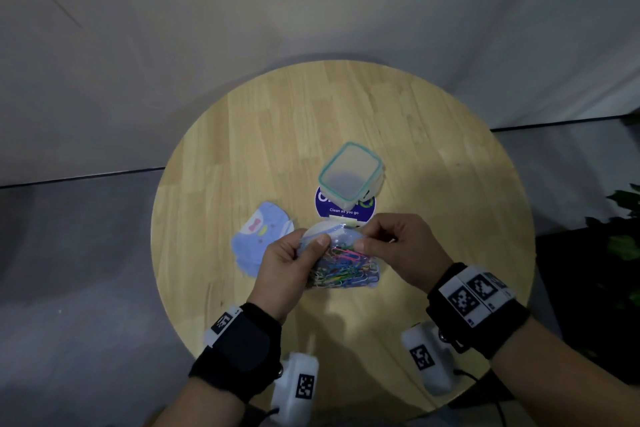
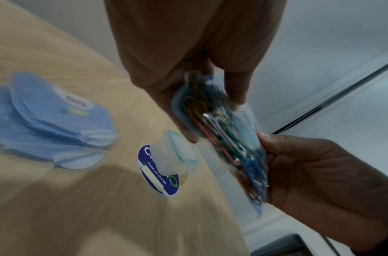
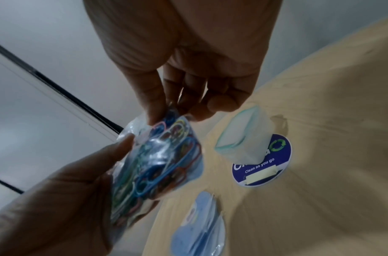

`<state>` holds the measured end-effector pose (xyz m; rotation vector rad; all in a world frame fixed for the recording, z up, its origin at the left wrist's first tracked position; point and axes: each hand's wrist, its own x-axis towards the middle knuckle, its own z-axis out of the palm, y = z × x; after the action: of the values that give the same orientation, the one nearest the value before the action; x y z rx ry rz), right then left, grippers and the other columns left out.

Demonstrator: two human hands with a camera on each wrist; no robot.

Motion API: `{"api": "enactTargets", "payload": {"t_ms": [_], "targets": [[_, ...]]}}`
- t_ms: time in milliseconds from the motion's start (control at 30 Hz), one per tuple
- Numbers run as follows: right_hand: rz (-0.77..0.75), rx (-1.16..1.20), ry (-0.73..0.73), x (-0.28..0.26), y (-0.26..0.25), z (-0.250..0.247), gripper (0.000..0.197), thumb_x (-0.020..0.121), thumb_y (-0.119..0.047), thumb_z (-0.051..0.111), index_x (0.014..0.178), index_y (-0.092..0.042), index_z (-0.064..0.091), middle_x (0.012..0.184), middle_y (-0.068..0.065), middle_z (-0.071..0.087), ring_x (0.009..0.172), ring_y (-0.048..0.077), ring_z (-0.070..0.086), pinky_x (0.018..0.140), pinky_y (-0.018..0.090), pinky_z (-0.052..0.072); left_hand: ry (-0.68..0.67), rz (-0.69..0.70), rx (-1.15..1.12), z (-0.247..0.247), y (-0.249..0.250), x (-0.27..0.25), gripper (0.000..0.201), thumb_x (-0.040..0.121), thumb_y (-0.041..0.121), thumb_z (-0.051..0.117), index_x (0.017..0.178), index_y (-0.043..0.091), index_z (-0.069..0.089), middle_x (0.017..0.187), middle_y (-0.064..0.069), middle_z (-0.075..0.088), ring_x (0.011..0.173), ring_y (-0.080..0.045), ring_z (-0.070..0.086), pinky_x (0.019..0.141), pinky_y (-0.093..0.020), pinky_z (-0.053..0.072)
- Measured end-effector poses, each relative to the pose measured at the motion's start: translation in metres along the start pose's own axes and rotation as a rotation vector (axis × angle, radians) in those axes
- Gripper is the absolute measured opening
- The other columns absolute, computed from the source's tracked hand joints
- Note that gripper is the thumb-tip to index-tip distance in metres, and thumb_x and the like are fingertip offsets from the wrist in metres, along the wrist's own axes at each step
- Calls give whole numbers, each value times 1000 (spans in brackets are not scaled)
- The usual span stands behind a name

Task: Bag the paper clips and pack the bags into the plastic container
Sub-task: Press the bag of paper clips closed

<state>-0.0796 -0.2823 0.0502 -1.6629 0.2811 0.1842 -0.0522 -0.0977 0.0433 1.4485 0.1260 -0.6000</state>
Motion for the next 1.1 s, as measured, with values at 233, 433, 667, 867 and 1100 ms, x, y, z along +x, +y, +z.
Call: {"api": "enactTargets", "payload": {"t_ms": [233,433,667,867,1100], "targets": [[54,85,-8,1,4,1,13,62,-10,72,53,-9,62,55,10,56,57,16,50,57,27,42,-125,-33,84,-7,10,7,18,78,1,72,96,-2,72,81,-12,72,70,-17,66,63,-26,53],[83,93,-47,1,2,1,16,59,-8,71,49,-15,60,48,-3,56,52,13,49,54,23,42,-140,-97,116,-5,13,10,9,75,3,74,84,5,74,68,-3,71,61,-13,64,56,-20,50],[46,-98,-86,0,-3,0,23,72,-1,73,56,-10,59,51,-4,55,49,3,44,52,14,37,-103,-113,95,-4,16,12,11,74,2,73,85,0,73,65,-4,69,59,-13,62,55,-19,48],[27,-232,-106,2,-9,3,17,75,-3,69,61,-8,63,57,3,58,53,7,46,57,22,39,-108,-113,106,3,14,5,10,78,-5,68,81,3,73,63,-2,69,57,-12,62,53,-20,48],[-67,-425,-33,-1,0,11,9,77,-15,57,68,-14,56,63,10,59,60,23,52,60,36,43,-147,-148,110,5,15,2,9,75,4,73,82,10,76,73,-9,72,66,-19,67,61,-28,53]]}}
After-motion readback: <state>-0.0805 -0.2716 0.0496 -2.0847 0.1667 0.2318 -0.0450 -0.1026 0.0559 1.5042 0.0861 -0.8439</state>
